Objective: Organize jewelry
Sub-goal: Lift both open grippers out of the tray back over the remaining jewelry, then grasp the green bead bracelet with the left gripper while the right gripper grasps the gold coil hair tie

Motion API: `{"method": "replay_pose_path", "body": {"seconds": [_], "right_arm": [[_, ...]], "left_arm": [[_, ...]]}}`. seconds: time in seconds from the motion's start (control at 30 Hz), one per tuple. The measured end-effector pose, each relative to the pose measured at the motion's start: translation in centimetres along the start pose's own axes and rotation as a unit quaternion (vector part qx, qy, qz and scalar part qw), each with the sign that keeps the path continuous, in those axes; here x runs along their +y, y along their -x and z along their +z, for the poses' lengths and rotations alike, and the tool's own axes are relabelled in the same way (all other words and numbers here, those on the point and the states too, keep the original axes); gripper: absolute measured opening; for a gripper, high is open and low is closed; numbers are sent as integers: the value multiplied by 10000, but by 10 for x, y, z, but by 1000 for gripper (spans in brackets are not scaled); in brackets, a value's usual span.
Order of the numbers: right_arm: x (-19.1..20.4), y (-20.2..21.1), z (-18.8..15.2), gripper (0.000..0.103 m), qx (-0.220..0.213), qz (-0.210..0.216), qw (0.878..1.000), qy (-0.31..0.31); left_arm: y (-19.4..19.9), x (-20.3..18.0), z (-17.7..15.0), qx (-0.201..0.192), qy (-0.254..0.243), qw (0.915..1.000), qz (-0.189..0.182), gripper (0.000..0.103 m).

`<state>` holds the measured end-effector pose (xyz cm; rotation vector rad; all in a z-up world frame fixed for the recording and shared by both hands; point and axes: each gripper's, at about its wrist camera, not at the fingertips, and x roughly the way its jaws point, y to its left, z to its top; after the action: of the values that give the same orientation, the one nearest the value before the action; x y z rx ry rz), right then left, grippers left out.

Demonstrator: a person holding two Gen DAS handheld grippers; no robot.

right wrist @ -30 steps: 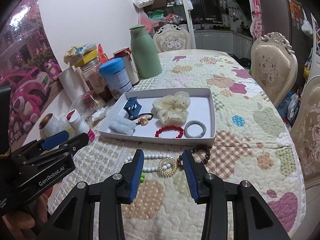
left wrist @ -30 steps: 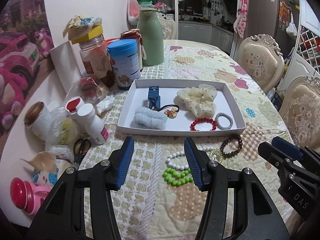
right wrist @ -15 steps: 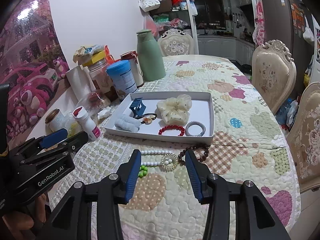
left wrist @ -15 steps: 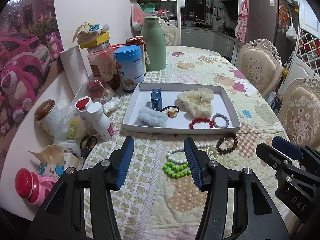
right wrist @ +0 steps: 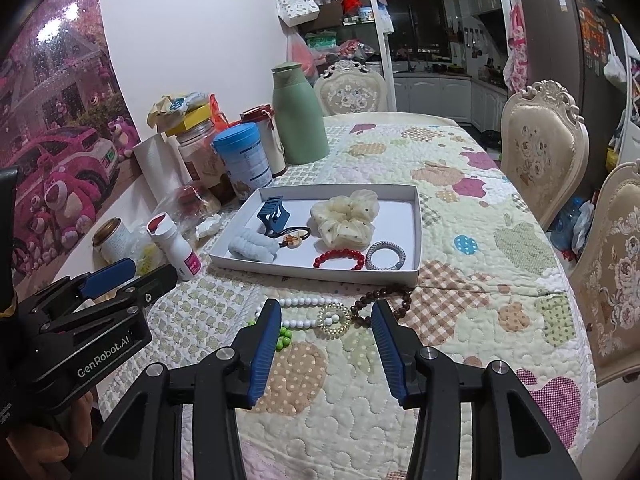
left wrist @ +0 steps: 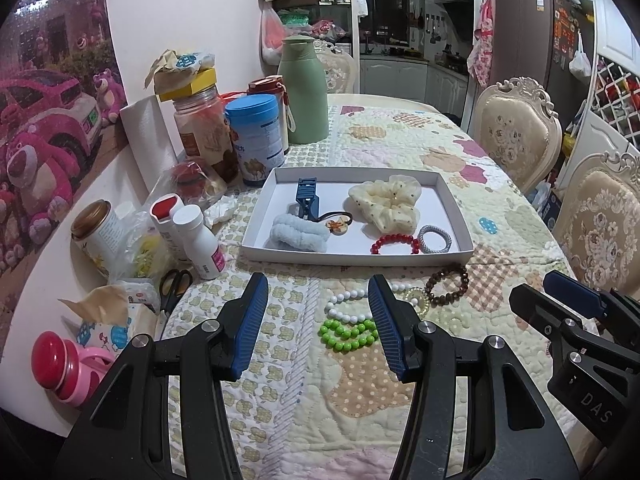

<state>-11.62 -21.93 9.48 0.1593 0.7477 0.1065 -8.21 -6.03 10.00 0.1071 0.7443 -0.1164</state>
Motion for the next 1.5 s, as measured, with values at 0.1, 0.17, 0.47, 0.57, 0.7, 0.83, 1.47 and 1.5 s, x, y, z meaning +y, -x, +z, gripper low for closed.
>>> {"method": "replay_pose_path", "body": {"seconds": [0.1,0.17,0.47,0.57,0.7,0.83,1.47,1.5], "right_arm": [[-3,0,-1,45,10,9,10000,-18],[-3,-1,-1,46,22,13,10000,-22],[-3,-12,-1,46,136,43,9999,-11],[-3,-16,0,46,176,51,9998,-2],[-3,-19,0,46,206,51,9998,3],[-3,-24,0,47,255,43,9997,0],[-46,-78,-26,47,807,142,9957,-443],[-44,-83,-27,47,832,218,9954,-418]], "left_arm": [[-1,0,0,17,8,10000,-14,52],[-1,-1,0,19,6,10000,-5,52],[-12,-1,-2,158,-1,9999,22,52],[-16,-1,-2,199,-6,9998,28,52],[-20,-1,-2,226,-5,9997,33,52],[-23,-2,-2,257,-19,9997,29,52],[-102,50,-28,1758,874,9766,-879,53],[-107,50,-31,1843,862,9746,-935,53]]}}
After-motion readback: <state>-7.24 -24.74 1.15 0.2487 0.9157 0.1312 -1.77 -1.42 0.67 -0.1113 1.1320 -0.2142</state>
